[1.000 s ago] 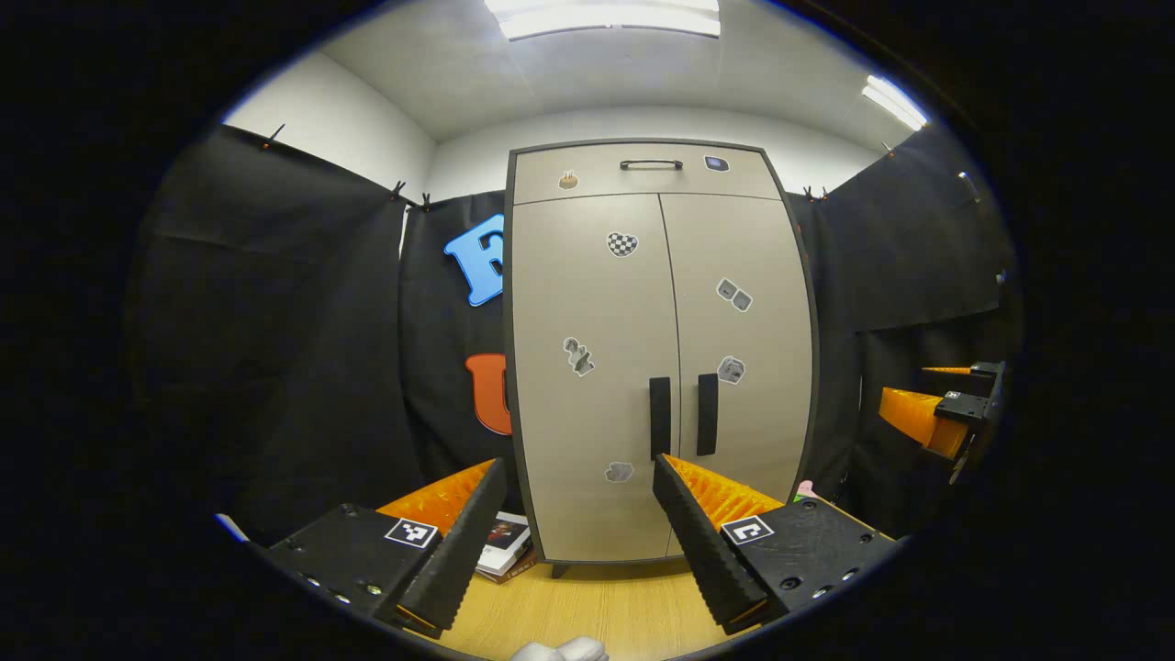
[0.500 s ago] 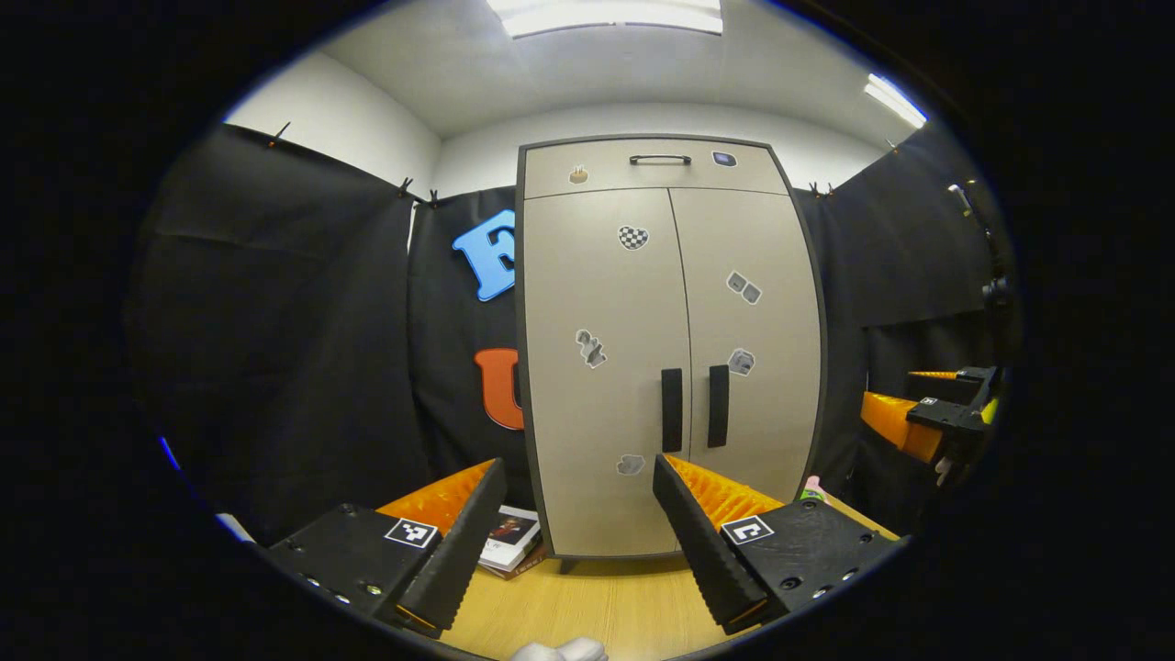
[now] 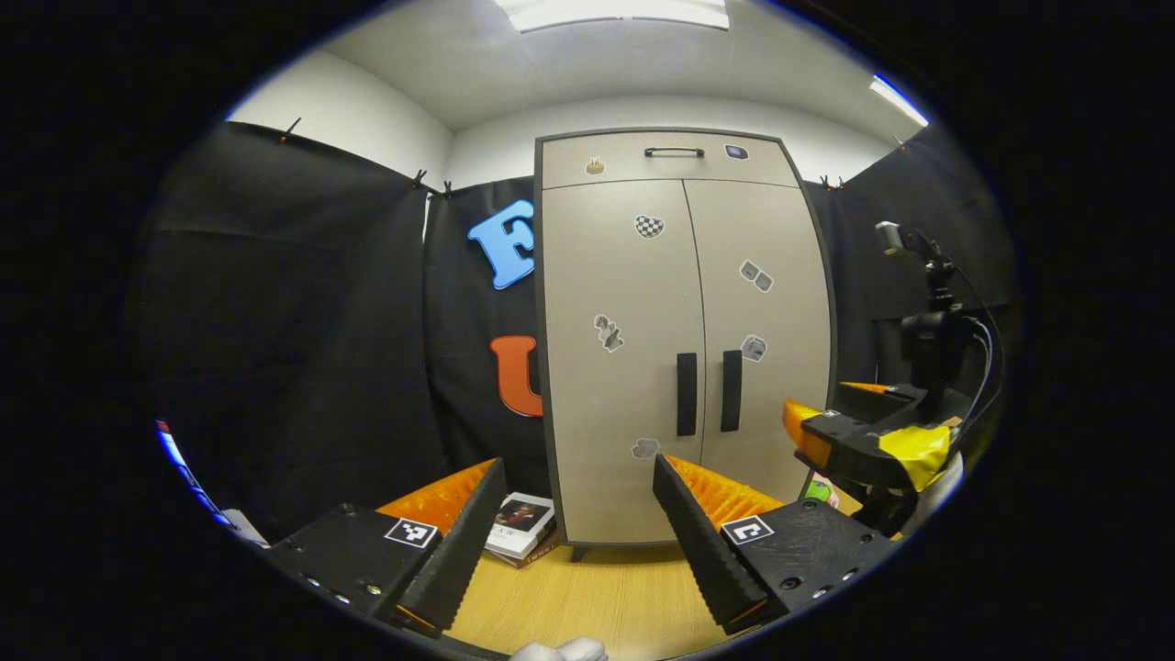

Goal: Open the right door of the double-door shoe cabinet with the right hand, and open the left door with the left hand.

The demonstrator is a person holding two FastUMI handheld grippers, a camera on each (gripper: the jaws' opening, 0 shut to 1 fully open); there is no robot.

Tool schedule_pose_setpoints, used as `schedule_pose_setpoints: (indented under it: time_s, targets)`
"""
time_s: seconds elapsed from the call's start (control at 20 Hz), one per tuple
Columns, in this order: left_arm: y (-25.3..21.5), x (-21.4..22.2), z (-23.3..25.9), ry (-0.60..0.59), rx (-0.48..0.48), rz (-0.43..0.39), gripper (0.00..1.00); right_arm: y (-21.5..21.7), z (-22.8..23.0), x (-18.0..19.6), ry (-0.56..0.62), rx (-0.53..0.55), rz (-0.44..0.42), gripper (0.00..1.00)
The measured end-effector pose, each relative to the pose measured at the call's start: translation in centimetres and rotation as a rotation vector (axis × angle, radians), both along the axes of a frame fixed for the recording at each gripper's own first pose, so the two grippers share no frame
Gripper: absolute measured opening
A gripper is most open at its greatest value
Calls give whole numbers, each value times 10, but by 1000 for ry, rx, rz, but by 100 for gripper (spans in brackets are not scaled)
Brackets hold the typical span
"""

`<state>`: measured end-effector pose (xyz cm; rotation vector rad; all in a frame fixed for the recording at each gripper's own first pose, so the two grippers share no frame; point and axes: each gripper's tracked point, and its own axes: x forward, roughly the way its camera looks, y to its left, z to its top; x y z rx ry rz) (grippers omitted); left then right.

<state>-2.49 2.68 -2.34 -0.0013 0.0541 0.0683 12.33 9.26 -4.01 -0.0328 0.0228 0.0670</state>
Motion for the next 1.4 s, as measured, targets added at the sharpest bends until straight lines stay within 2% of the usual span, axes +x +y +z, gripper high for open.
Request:
schedule_pose_setpoints:
  time_s: [0.4, 0.55, 0.7, 0.85, 0.9, 0.95, 1.0, 1.1, 1.15, 1.25, 1.4]
  targets:
    - [19, -10, -2, 19, 1, 79, 96, 32, 0, 91, -33, -27, -25, 100]
    - [32, -15, -3, 28, 1, 120, 96, 38, -4, 118, -20, -32, -29, 96]
    - [36, -16, -4, 31, -8, 146, 96, 42, -4, 134, 9, -19, -28, 86]
    - [37, -15, -5, 33, -9, 159, 96, 44, -1, 140, 13, -4, -31, 70]
    - [37, -15, -4, 34, -9, 156, 96, 43, -1, 144, 18, -6, -38, 68]
    - [37, -15, -3, 31, -8, 156, 96, 45, -5, 146, 35, -1, -31, 59]
    - [37, -14, -2, 27, -5, 156, 96, 48, -9, 148, 59, 12, -17, 57]
    - [38, -14, -2, 25, -5, 157, 96, 44, -8, 149, 48, 7, -42, 52]
    - [38, -15, -1, 22, -7, 157, 96, 44, -8, 148, 49, 8, -47, 43]
    - [38, -13, -1, 21, -14, 157, 96, 43, -8, 149, 56, 17, -40, 36]
    - [36, -14, -3, 25, -21, 151, 96, 42, -9, 148, 77, 28, -28, 34]
